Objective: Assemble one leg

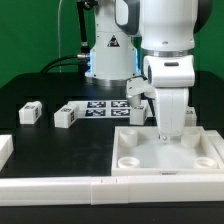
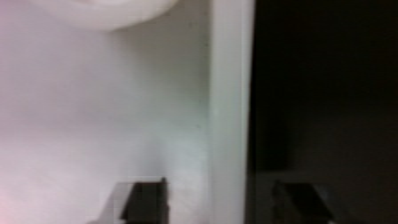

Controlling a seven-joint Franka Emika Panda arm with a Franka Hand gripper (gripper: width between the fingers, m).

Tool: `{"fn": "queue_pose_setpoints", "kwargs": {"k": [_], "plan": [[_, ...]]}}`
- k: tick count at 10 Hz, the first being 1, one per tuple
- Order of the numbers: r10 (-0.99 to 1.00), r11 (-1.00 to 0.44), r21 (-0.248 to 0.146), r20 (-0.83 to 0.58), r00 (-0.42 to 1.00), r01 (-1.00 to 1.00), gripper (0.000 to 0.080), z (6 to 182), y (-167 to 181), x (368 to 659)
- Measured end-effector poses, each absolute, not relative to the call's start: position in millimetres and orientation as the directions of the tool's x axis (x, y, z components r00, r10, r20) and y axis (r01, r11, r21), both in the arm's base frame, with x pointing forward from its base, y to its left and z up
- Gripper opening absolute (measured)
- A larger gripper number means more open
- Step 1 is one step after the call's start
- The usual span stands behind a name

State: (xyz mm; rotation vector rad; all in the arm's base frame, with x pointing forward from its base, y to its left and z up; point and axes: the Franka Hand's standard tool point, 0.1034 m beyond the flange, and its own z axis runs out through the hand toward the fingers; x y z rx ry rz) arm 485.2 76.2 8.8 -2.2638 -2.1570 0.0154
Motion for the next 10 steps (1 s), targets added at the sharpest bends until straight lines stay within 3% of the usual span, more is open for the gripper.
{"fn": "queue_pose_setpoints", "kwargs": {"k": [1, 2, 3, 4, 8, 10], "plan": [[0.999, -0.048, -0.017, 0.003, 0.048, 0.999, 0.0407, 8.8, 76, 485], [0.999, -0.048, -0.017, 0.003, 0.048, 0.999, 0.057, 8.8, 76, 485], [0.999, -0.048, -0.018, 0.003, 0.048, 0.999, 0.057, 8.7, 76, 485], [0.999, -0.048, -0.018, 0.003, 0.048, 0.999, 0.0635, 8.7, 76, 485], [0.999, -0.049, -0.017, 0.003, 0.049, 0.999, 0.0649, 9.0, 76, 485], [0.992, -0.124, 0.011, -0.003, 0.124, 0.992, 0.0649, 34.1, 77, 479]]}}
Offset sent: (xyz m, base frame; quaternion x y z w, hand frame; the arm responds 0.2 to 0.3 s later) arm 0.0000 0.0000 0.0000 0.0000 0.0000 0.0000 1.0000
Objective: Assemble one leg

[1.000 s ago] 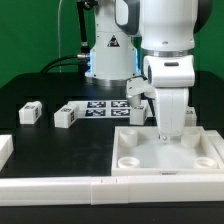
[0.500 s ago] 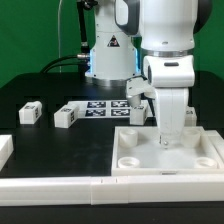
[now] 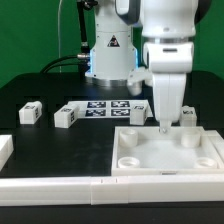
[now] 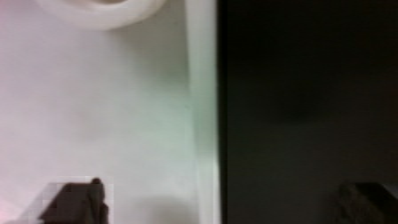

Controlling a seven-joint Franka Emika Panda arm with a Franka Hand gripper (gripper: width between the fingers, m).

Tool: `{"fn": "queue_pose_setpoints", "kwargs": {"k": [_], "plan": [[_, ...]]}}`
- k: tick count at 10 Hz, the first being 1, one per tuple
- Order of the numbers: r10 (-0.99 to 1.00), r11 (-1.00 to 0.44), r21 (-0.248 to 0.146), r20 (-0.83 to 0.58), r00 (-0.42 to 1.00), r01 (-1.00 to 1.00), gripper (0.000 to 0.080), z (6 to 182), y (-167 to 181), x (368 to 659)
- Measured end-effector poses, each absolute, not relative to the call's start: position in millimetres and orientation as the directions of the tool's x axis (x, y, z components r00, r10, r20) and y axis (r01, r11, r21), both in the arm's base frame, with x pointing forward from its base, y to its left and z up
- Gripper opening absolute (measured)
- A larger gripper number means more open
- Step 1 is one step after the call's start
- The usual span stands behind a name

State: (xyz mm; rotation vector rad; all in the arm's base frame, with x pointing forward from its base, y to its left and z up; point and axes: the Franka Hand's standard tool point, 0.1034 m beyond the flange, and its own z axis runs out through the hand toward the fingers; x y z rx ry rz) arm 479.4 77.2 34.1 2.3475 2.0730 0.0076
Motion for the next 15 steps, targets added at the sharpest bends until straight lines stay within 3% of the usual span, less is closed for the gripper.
{"fn": "queue_pose_setpoints", "kwargs": {"k": [2, 4, 6, 9, 12, 15], "plan": [[0.99, -0.137, 0.035, -0.01, 0.137, 0.99, 0.0649, 57.6, 73, 467], [0.975, -0.219, 0.053, -0.006, 0.22, 0.974, 0.0649, 69.3, 75, 465], [0.959, -0.283, 0.048, -0.002, 0.284, 0.958, 0.0649, 67.2, 75, 464], [0.806, -0.592, 0.034, 0.021, 0.591, 0.805, 0.0649, 66.4, 77, 463], [0.451, -0.892, -0.006, 0.074, 0.889, 0.453, 0.0649, 55.1, 83, 446], [0.136, -0.989, -0.051, 0.075, 0.988, 0.14, 0.0649, 49.5, 110, 430]]}}
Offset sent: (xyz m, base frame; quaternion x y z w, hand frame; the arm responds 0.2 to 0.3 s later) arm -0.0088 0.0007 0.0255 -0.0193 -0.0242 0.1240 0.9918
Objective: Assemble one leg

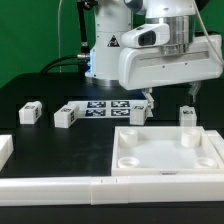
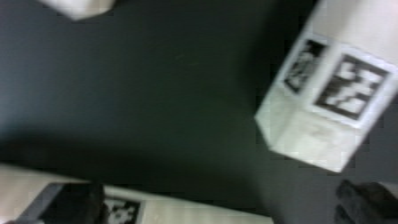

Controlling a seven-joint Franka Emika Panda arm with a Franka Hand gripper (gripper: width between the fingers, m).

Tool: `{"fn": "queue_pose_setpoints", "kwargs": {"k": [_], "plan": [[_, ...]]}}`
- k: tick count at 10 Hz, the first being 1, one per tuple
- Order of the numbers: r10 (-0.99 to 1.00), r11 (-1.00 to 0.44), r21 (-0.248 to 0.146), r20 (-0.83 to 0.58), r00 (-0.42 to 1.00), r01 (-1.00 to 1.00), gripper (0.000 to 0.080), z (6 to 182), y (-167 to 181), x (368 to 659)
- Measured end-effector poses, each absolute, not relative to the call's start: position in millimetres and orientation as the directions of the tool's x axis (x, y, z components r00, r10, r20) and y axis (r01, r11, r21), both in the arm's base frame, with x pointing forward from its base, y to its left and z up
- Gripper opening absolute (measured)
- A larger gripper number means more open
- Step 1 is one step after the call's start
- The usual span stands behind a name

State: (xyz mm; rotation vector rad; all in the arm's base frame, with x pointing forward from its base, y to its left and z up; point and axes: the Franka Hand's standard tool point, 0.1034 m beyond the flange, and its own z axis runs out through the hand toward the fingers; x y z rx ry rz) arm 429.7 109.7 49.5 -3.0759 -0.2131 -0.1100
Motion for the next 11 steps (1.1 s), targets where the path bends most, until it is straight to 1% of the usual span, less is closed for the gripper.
{"fn": "queue_pose_setpoints", "kwargs": {"k": [1, 2, 3, 5, 7, 8, 9, 11], "plan": [[-0.011, -0.997, -0.071, 0.062, 0.998, -0.007, 0.0649, 48.7, 116, 427], [-0.115, -0.99, -0.085, 0.051, 0.992, -0.11, 0.0649, 48.5, 122, 426], [-0.156, -0.984, -0.091, 0.045, 0.987, -0.151, 0.0649, 48.5, 127, 424], [-0.139, -0.987, -0.084, 0.013, 0.99, -0.138, 0.0649, 47.8, 126, 423], [-0.136, -0.987, -0.085, 0.017, 0.991, -0.134, 0.0649, 48.0, 127, 423], [-0.113, -0.991, -0.069, -0.057, 0.992, -0.117, 0.0649, 46.1, 124, 417], [-0.106, -0.992, -0.057, -0.138, 0.985, -0.115, 0.0649, 47.0, 122, 417], [-0.088, -0.994, -0.036, -0.331, 0.94, -0.106, 0.0649, 44.8, 123, 415]]}}
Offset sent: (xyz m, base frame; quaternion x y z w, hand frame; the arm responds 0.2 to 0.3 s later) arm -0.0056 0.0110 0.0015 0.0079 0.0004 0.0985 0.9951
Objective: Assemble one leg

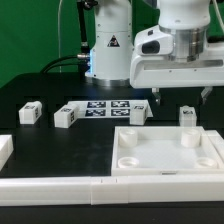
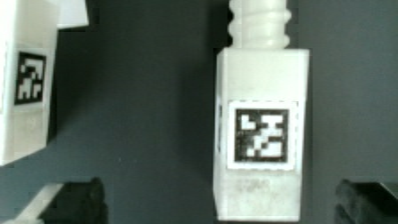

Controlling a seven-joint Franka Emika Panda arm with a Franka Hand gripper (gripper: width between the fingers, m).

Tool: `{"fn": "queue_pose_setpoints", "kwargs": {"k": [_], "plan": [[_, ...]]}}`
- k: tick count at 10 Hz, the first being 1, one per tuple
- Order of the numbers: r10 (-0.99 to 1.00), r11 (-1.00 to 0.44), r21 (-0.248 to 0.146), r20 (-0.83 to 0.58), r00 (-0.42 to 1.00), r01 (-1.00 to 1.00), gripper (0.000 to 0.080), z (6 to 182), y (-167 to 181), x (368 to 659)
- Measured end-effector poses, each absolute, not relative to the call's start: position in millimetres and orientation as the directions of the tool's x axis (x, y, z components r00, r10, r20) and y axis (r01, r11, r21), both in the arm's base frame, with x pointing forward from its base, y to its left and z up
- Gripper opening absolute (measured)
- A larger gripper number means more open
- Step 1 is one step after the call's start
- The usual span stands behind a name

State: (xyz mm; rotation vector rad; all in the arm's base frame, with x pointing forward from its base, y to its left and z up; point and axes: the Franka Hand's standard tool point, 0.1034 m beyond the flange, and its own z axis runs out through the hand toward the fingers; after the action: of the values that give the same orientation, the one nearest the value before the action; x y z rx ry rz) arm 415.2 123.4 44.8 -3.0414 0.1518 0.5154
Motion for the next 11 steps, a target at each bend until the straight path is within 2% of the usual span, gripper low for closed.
{"fn": "queue_pose_setpoints", "kwargs": {"k": [2, 5, 9, 11], "plan": [[-0.083, -0.994, -0.023, -0.47, 0.879, -0.106, 0.0649, 42.3, 125, 416], [-0.059, -0.996, 0.0, -0.711, 0.7, -0.084, 0.0649, 41.6, 129, 410], [-0.04, -0.998, -0.006, -0.738, 0.673, -0.066, 0.0649, 32.6, 140, 405], [-0.043, -0.998, -0.005, -0.732, 0.68, -0.069, 0.0649, 22.0, 140, 402]]}}
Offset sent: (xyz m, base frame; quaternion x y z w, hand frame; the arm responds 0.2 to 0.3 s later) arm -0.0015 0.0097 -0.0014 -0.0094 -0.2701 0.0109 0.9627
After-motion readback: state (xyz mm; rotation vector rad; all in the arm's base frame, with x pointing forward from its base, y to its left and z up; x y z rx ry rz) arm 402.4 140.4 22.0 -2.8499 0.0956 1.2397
